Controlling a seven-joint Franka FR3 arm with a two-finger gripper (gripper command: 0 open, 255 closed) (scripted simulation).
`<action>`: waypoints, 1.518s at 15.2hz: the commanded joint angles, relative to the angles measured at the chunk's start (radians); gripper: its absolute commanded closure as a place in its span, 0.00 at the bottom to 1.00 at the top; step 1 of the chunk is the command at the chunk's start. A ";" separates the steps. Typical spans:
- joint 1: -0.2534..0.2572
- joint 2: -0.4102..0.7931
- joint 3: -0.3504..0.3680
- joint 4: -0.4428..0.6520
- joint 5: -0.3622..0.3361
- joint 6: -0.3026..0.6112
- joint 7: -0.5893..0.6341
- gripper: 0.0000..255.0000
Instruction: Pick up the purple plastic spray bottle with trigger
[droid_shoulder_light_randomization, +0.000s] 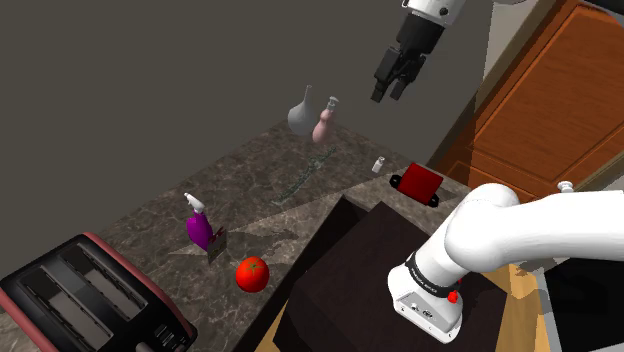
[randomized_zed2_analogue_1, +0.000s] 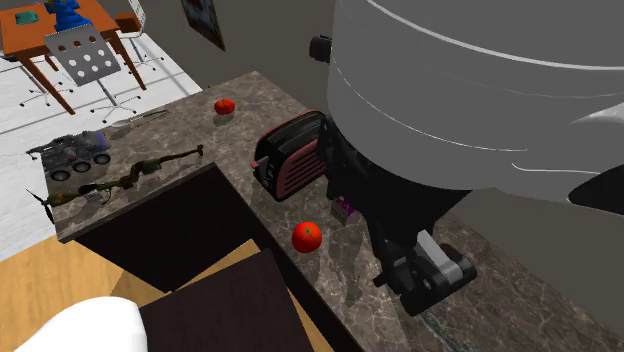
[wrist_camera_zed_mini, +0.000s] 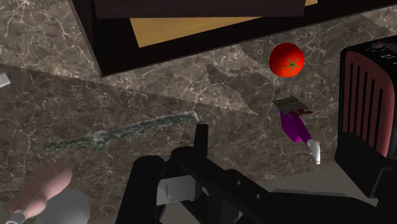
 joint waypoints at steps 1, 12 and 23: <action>0.000 0.000 0.000 0.000 0.000 0.000 0.000 0.00; 0.052 0.186 0.162 -0.123 0.053 0.351 0.109 0.00; 0.076 0.520 0.318 -0.079 0.008 0.674 0.252 0.00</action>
